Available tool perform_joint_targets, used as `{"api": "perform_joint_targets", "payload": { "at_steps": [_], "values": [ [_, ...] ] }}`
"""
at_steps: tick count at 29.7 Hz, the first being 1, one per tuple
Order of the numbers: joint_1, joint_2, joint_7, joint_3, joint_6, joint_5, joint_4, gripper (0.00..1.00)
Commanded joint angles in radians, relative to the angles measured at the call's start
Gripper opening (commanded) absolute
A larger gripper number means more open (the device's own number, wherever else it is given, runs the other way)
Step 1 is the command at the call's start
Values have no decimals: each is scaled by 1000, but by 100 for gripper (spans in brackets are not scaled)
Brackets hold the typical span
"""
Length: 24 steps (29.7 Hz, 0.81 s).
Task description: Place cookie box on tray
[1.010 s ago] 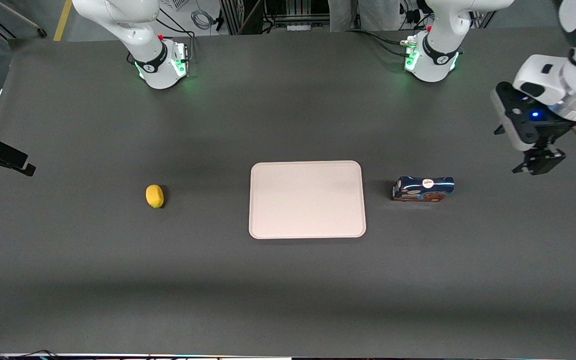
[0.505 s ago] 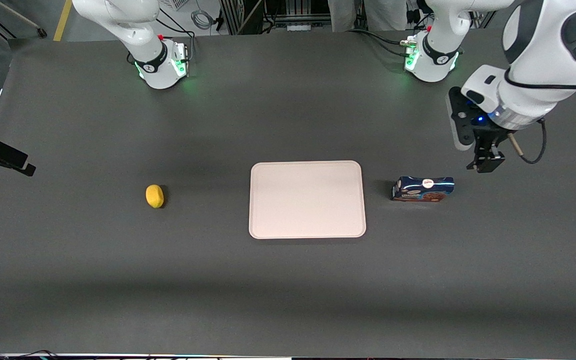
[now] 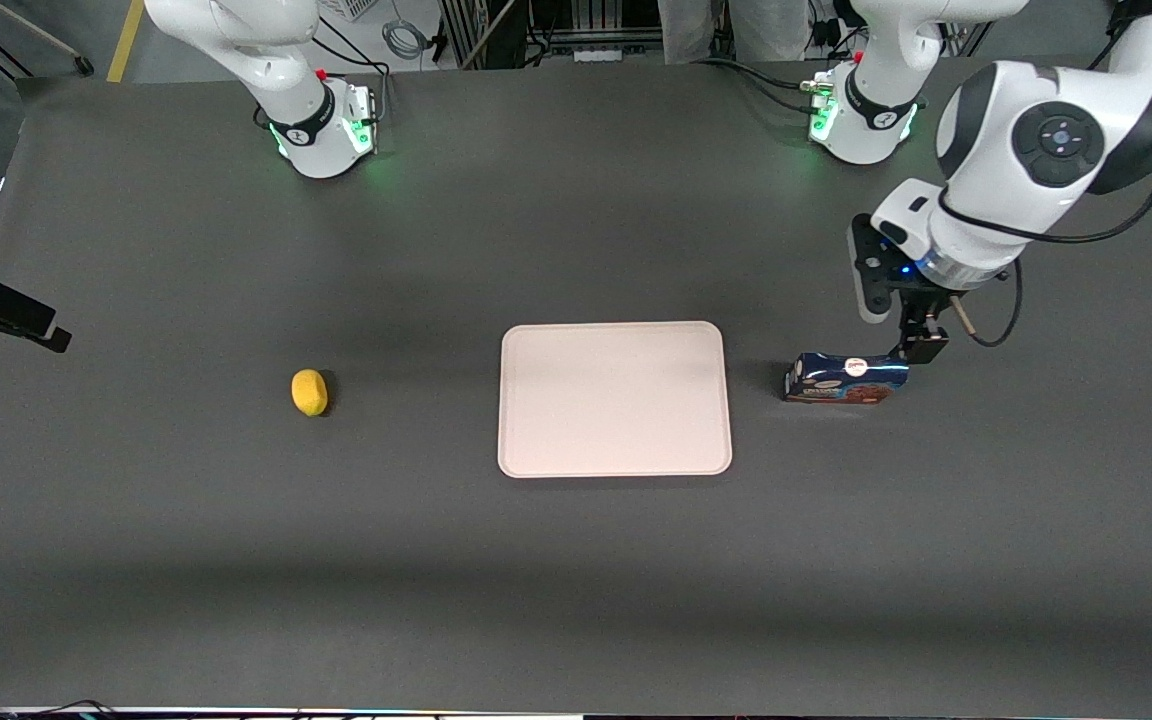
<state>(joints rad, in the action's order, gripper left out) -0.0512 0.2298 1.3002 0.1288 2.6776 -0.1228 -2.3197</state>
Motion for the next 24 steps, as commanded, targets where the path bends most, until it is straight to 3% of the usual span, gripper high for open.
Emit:
{"api": "perform_joint_targets", "payload": {
  "at_steps": [1, 10, 18, 24],
  "values": [
    [-2, -47, 7, -5, -227, -2, 134, 11],
    [-4, -78, -21, 5, -639, 9, 399, 11],
    [-9, -87, -24, 8, -881, 77, 604, 11],
    [-10, -83, -53, 8, -1008, 84, 726, 11]
  ]
}}
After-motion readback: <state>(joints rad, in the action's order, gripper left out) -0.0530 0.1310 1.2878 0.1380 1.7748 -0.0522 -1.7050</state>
